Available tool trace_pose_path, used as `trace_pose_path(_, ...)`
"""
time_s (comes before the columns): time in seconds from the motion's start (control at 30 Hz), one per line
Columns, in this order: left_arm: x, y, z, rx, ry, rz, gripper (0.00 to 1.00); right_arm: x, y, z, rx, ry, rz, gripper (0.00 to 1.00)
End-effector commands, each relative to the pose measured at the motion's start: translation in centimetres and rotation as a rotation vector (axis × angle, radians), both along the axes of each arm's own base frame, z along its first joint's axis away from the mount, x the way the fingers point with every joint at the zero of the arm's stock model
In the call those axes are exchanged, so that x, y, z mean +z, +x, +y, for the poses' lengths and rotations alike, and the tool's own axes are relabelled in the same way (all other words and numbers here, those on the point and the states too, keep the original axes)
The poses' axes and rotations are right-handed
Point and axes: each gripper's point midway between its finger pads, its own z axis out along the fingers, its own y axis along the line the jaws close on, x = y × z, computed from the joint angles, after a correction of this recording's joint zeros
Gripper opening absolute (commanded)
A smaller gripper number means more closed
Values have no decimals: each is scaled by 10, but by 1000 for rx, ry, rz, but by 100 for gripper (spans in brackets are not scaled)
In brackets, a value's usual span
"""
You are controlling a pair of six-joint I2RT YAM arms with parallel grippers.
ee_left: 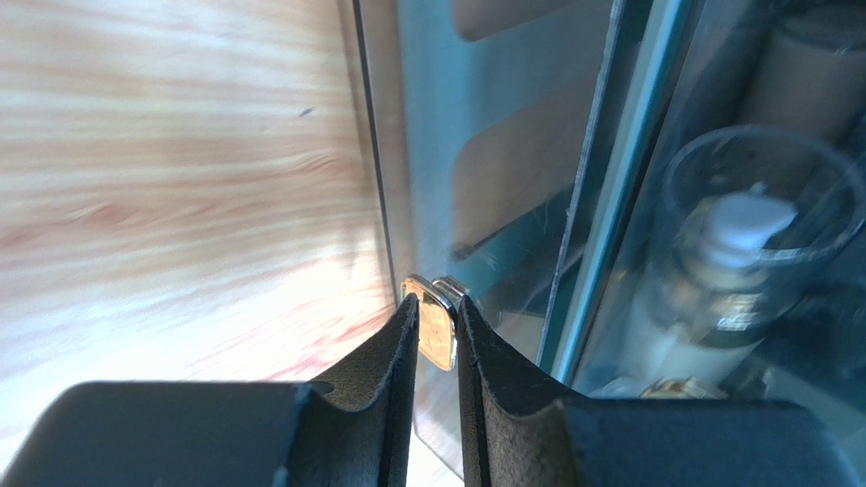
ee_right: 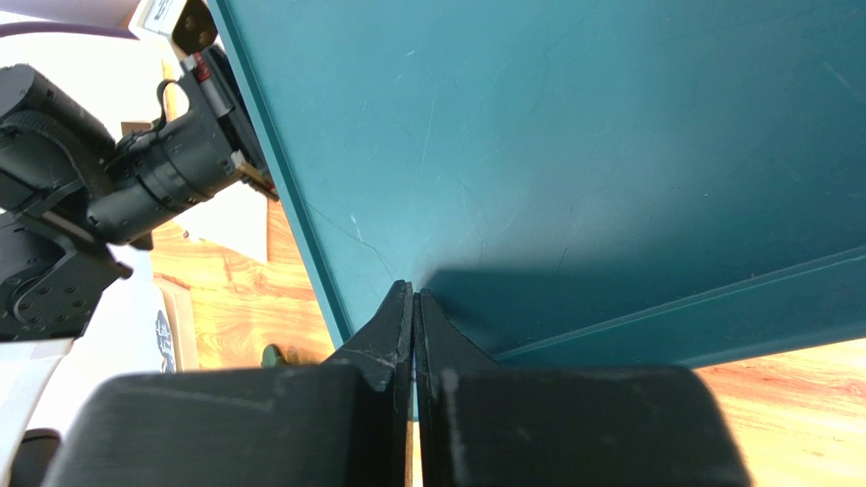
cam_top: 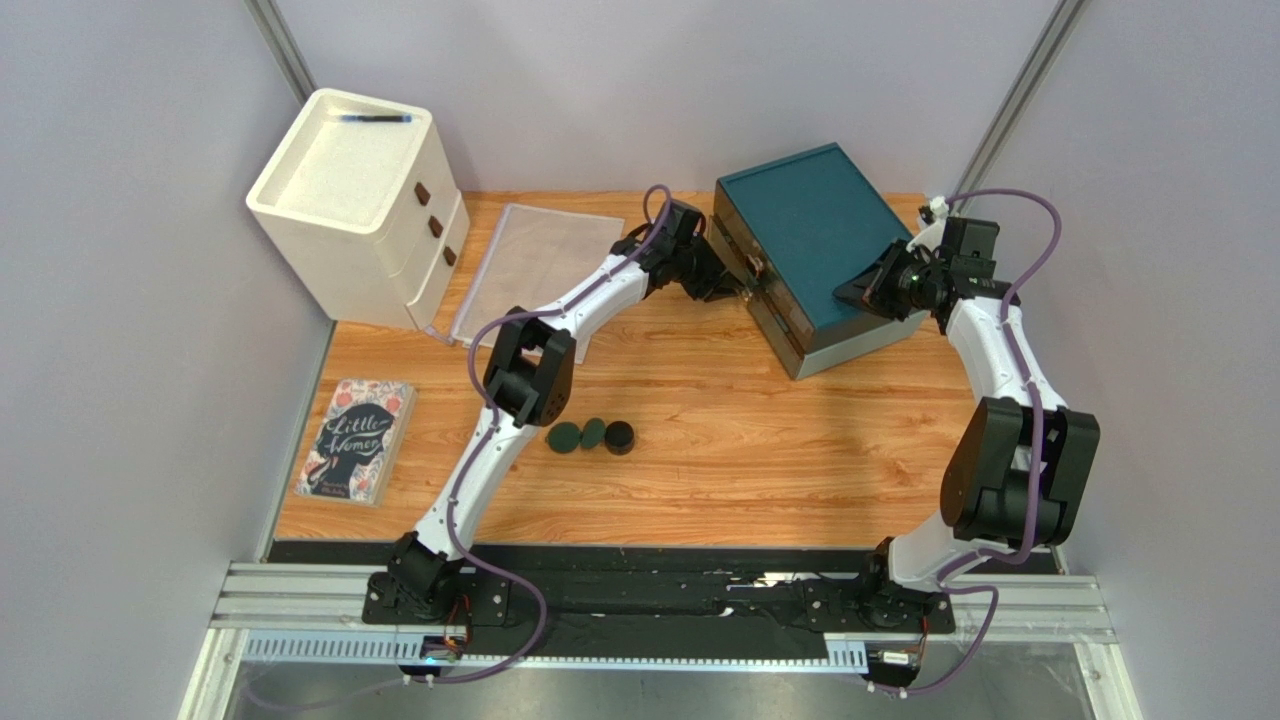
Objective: Organize the makeup
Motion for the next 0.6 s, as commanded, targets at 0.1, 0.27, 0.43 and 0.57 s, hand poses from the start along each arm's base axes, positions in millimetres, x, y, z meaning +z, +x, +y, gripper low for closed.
trace_pose_path(0.1,-45,-54,64,-55,261,161,24,-101,-64,-26,-74,-124,411,0)
trace_pose_path(0.27,-45,-66,98,-64,335,156,24,-102,-64,-25,-73,-112,415,0)
trace_pose_path(0.43,-49,-79,135,-34,411,169,23,-101,-64,-24,-75,-104,410,0)
trace_pose_path(0.57,-48,-93,152,-21,425,160,24,-102,-65,-21,-68,-91,407,0)
